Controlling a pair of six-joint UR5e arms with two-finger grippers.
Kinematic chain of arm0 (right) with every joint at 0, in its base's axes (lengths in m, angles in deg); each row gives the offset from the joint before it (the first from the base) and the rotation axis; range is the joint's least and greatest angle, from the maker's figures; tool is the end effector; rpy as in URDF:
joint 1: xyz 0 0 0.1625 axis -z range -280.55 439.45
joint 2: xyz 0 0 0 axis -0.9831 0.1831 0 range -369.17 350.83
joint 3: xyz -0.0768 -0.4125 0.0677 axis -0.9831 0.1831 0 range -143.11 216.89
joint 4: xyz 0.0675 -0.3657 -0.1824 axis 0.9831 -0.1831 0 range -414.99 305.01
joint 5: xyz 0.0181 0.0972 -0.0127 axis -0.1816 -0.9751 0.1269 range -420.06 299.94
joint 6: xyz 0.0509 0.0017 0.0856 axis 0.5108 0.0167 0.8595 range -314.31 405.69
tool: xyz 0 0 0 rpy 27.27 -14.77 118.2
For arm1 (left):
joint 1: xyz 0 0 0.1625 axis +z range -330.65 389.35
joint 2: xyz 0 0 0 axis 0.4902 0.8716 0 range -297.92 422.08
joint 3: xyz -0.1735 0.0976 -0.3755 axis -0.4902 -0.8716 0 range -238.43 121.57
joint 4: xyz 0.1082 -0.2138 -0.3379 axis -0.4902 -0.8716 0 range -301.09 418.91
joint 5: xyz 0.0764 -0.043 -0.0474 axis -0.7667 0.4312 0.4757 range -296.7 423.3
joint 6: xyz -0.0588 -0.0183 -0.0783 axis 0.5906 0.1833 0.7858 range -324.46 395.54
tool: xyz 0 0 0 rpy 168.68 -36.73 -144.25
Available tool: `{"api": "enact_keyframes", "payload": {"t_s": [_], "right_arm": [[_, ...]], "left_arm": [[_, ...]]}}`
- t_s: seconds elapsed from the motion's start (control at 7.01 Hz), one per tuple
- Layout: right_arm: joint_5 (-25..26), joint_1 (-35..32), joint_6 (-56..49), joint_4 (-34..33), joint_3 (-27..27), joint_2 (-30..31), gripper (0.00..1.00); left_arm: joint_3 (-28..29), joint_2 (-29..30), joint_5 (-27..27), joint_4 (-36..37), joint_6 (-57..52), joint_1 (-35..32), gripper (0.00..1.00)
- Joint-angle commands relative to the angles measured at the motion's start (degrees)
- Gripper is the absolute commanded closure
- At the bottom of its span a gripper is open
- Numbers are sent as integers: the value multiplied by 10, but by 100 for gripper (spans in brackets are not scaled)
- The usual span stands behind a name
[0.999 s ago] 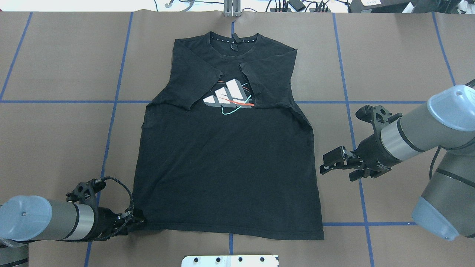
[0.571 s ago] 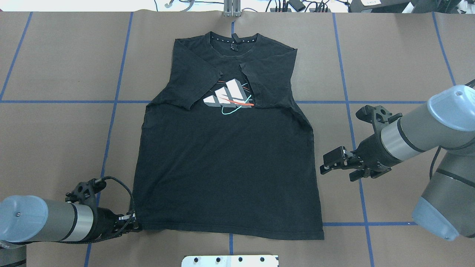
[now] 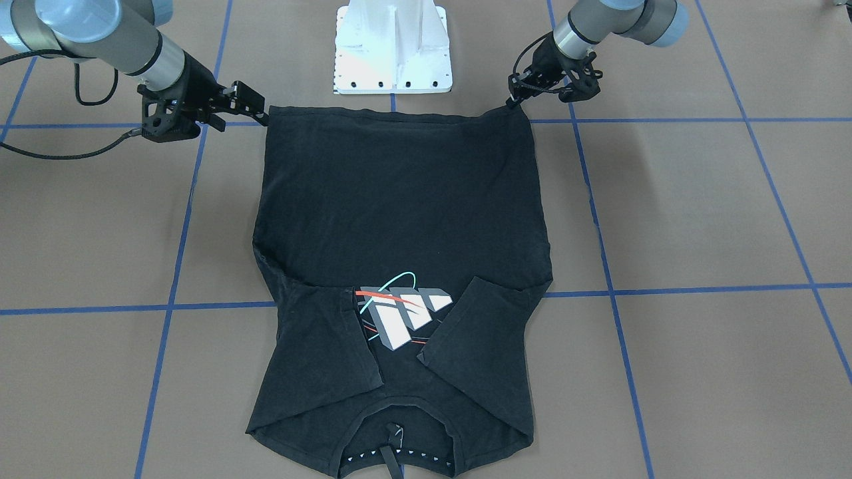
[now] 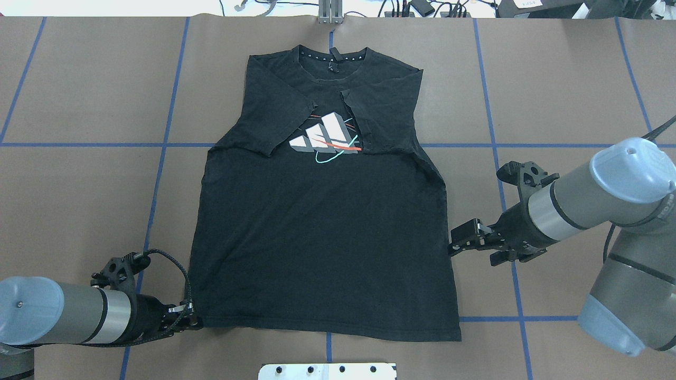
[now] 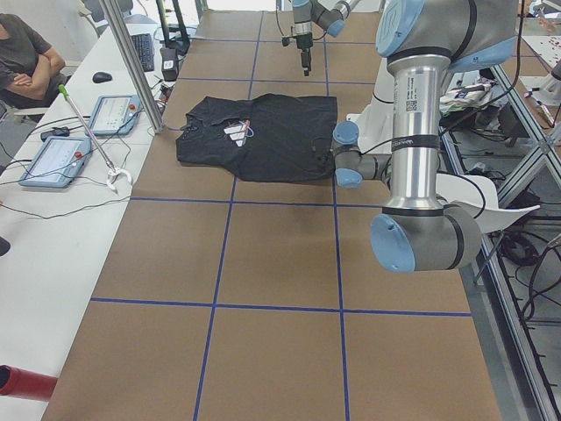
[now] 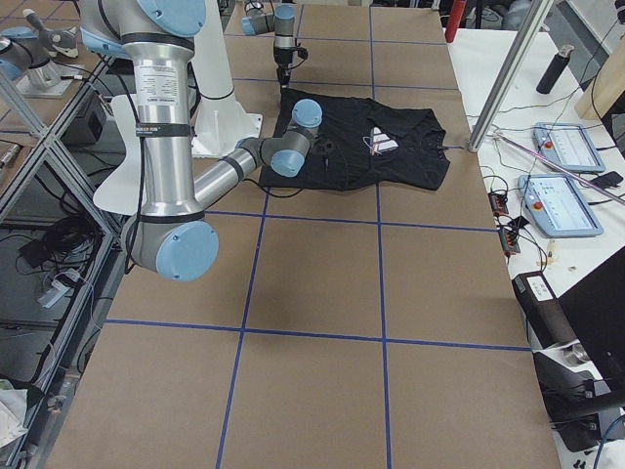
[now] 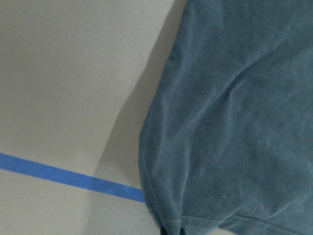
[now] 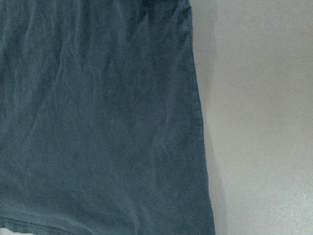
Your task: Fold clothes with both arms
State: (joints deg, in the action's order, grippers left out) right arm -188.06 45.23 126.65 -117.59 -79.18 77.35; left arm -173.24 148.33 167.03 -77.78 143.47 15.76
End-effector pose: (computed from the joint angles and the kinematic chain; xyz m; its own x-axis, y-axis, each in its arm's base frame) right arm -0.3624 -0.3335 0.3526 0.4480 0.1548 0.8805 0.0546 0.9783 -0.1997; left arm 0.4268 -0.2160 0.3900 0.3456 -0.3912 -0.8529 0.1274 0.9201 -0.3704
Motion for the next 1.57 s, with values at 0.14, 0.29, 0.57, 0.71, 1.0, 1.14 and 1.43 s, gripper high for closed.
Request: {"api": "enact_keyframes", "payload": {"t_s": [0.14, 0.29, 0.57, 0.71, 1.0, 1.14, 1.43], "right_arm": [[116, 104, 37, 0, 2, -5, 0], [137, 128, 40, 0, 3, -5, 0], [169, 169, 48, -2, 7, -2, 0], [171, 175, 48, -2, 16, -4, 0], [174, 183, 48, -3, 17, 1, 0], [174, 185, 48, -5, 20, 4, 0], [177, 188, 48, -5, 23, 10, 0]], "left_arm": [[-2, 4, 1, 1, 0, -3, 100], [-9, 0, 8, 1, 0, -3, 100], [-10, 0, 9, 1, 0, -3, 100], [-11, 0, 9, 1, 0, -3, 100], [-11, 2, 8, 1, 1, -3, 100], [-11, 2, 8, 1, 1, -3, 100], [-11, 3, 8, 1, 1, -3, 100]]}}
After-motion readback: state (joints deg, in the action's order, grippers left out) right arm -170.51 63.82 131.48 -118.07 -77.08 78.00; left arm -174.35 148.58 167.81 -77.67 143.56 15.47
